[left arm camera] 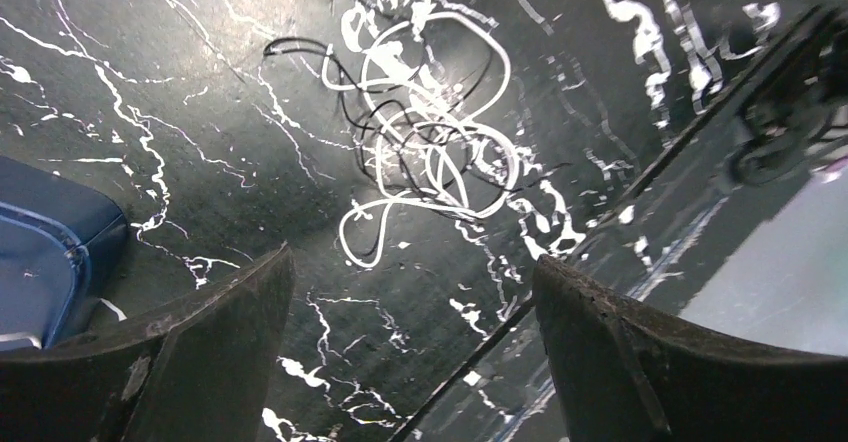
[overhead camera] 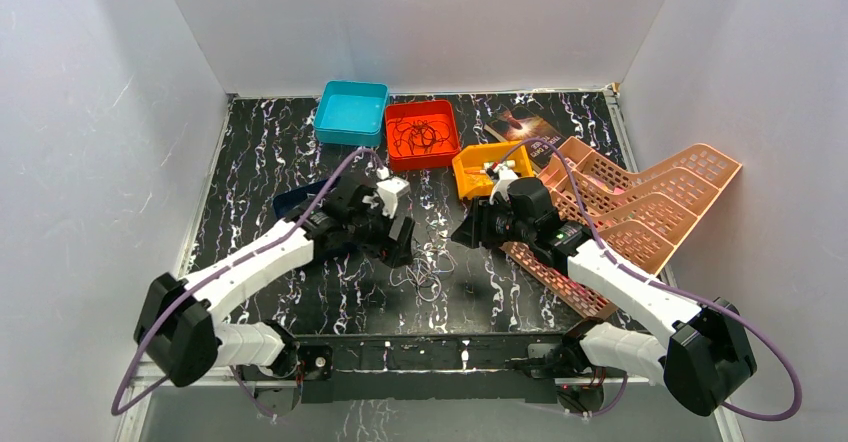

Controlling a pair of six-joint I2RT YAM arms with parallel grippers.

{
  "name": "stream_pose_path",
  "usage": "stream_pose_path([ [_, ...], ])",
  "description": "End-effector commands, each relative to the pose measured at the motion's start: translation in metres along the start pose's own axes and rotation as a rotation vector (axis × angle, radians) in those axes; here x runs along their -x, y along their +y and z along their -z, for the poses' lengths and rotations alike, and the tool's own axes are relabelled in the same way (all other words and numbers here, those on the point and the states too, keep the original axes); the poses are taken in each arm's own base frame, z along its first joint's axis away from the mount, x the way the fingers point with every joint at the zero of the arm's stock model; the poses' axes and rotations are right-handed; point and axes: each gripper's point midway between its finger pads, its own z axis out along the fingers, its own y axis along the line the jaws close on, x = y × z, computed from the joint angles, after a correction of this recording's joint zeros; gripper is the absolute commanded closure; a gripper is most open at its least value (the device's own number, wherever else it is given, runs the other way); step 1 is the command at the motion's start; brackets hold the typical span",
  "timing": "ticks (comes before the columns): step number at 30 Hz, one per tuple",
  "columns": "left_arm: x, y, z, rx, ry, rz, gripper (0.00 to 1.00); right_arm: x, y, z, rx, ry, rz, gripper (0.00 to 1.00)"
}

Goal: Untangle the cables

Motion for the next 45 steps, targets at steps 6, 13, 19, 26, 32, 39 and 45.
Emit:
stream_pose_path([
  [6,-0.044,0.037,-0.031,0.171,0.129,0.033,0.18,0.006,0.006,0.001,0.034,-0.042,0.001,0.49],
  [13,-0.050,0.035,-0.039,0.160,0.079,0.113,0.26,0.001,0.006,-0.002,0.045,-0.018,0.006,0.49],
  [19,-0.057,0.039,-0.051,0.151,0.074,0.121,0.31,0.004,0.008,-0.001,0.050,-0.030,0.005,0.49],
  [26,-0.058,0.039,-0.060,0.136,0.057,0.126,0.36,0.005,0.008,0.000,0.046,-0.032,-0.001,0.49],
  [32,-0.052,0.033,-0.065,0.097,0.031,0.127,0.43,0.005,0.009,-0.001,0.050,-0.028,-0.003,0.49],
  [39,-0.063,0.038,-0.077,0.098,0.066,0.139,0.51,0.006,0.009,0.000,0.049,-0.031,-0.005,0.49],
  [45,-0.062,0.041,-0.080,0.111,0.060,0.146,0.66,0.006,0.009,0.000,0.047,-0.031,-0.006,0.49],
])
